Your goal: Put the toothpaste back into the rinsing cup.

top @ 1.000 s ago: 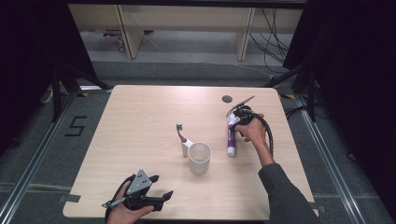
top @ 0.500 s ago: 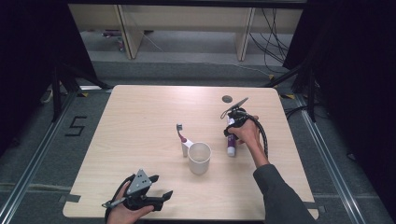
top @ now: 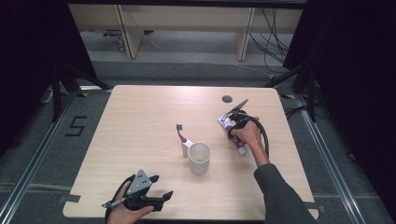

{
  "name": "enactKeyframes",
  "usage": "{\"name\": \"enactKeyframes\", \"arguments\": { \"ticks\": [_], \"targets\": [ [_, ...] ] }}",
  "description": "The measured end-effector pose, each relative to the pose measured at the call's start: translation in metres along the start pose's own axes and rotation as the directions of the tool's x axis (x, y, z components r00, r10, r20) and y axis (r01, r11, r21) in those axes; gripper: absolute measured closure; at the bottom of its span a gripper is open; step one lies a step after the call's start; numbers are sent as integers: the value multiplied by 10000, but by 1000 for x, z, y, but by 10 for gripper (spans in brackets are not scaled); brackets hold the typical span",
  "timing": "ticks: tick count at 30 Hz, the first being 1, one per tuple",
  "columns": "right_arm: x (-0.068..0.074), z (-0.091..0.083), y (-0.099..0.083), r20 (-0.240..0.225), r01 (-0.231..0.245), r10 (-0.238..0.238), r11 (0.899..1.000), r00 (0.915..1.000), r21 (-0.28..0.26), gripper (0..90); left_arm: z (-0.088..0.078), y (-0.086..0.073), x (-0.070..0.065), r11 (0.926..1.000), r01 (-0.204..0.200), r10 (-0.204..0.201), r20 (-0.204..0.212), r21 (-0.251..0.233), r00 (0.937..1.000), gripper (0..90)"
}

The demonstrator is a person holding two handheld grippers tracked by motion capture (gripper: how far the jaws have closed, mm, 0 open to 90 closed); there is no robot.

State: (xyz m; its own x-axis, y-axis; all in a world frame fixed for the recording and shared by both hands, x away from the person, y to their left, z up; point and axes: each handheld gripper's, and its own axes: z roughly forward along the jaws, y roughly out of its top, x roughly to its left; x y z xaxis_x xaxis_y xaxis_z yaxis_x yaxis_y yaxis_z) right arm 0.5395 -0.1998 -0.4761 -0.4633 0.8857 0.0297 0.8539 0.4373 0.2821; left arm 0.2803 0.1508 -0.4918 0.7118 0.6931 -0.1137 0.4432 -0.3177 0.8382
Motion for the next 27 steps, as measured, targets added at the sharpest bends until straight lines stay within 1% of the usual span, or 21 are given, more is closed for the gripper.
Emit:
{"name": "enactKeyframes", "arguments": {
  "ticks": [1,3,4,5,6,7,8,10,12,13,14,16,17,18,19,20,21,22,23,24,27],
  "targets": [
    [0,0,-1,175,98,-100,9999,9998,76,571,0,0,0,10000,3,-3,-1,11,10000,237],
    [1,0,-1,202,97,-96,10000,9997,-18,582,0,-1,-1,10000,23,-23,14,31,10000,238],
    [2,-1,-1,239,66,-69,9999,9997,99,585,0,0,-1,10000,-8,8,10,33,10000,238],
    [4,-1,-2,132,-14,13,9999,9999,111,589,0,0,0,10000,-18,18,5,31,10000,238],
    [-1,-1,-1,295,778,-776,9970,9966,-57,594,0,0,0,10000,-15,15,1,37,10000,238],
    [3,-2,-1,249,266,-270,9995,9993,160,598,0,0,-1,10000,21,-21,9,38,10000,239],
    [3,-2,-2,198,372,-378,9990,9991,265,605,0,-1,-1,10000,14,-14,29,44,10000,239],
    [3,-4,-1,329,546,-572,9957,9978,743,621,0,0,-1,10000,15,-15,17,44,10000,240],
    [2,-4,-2,384,566,-597,9954,9975,777,638,0,0,-1,10000,18,-18,14,49,10000,240],
    [2,-4,-2,393,693,-728,9940,9966,846,646,0,-1,-1,10000,18,-18,22,42,10000,240],
    [-1,-5,-2,285,1165,-1193,9896,9925,840,656,1,-1,-2,9999,100,-100,27,-27,9999,241],
    [-5,-5,-2,269,1593,-1618,9841,9865,781,680,0,0,-1,10000,-11,10,13,31,10000,242],
    [-4,-6,-3,165,1332,-1355,9861,9906,993,697,0,-1,-1,10000,35,-35,22,40,10000,242],
    [-5,-6,-3,212,1323,-1347,9870,9907,915,712,0,-1,-1,10000,23,-23,27,42,10000,242],
    [-7,-6,-3,148,1441,-1462,9848,9891,965,719,0,-1,-1,10000,9,-9,34,45,10000,243],
    [-4,-7,-4,96,1029,-1047,9879,9945,1164,725,0,0,-1,10000,32,-32,32,36,10000,243],
    [-6,-7,-5,64,1324,-1341,9843,9910,1164,730,0,0,-1,10000,-15,15,9,61,10000,244],
    [-6,-8,-5,53,1218,-1236,9836,9923,1333,734,0,0,-1,10000,-10,10,-2,75,10000,244],
    [-7,-8,-5,11,1266,-1280,9821,9918,1397,737,0,-1,-1,10000,-9,9,-1,76,10000,243],
    [-7,-8,-6,36,1317,-1333,9827,9911,1301,738,0,-1,-1,10000,-23,23,4,83,10000,244],
    [-9,-8,-6,-61,1329,-1334,9809,9910,1423,742,0,0,-1,10000,-28,28,0,81,10000,244]
  ]
}}
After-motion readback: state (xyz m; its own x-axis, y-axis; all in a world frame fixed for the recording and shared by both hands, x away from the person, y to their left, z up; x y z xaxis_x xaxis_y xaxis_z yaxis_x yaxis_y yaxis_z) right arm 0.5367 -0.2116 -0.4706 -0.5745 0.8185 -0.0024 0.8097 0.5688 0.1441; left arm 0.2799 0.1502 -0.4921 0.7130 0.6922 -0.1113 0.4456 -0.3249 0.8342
